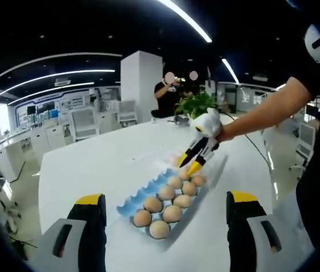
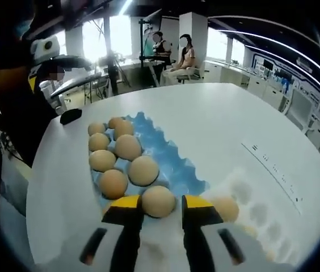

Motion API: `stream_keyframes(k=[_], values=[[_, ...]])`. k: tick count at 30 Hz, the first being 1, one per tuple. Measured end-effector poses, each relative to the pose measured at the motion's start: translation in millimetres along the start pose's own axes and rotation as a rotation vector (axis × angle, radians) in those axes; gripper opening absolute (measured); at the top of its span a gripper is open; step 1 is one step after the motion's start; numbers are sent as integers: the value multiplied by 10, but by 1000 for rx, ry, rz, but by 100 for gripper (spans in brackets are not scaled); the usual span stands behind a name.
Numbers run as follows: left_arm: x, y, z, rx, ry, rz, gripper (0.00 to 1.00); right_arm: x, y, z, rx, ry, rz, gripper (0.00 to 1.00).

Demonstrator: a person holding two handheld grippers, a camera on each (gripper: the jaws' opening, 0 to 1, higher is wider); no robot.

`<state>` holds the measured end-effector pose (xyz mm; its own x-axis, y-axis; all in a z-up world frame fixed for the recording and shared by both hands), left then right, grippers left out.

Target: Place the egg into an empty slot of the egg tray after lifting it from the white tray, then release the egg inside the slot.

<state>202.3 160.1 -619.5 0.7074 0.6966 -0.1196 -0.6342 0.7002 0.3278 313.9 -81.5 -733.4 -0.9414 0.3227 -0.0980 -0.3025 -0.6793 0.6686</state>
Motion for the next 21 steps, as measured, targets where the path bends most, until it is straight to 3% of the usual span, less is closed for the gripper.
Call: stream_keyframes(k=[21], values=[[-39,-34,-4,3,-7,-13,90,-188,236,-134,9,-19,-58,29]])
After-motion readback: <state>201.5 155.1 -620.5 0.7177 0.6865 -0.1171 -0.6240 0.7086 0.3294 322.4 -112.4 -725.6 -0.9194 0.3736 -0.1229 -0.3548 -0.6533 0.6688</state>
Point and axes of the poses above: the point that each gripper's makers call its tool centre point, and the gripper's own axes: y roughly backward along the fingers, x roughly to its left, z roughly out of its top, the point moved 3 cm from there along y, roughly backward along the fingers, and after that the axes turned 7 degrees about y, right-handed, at the moved point
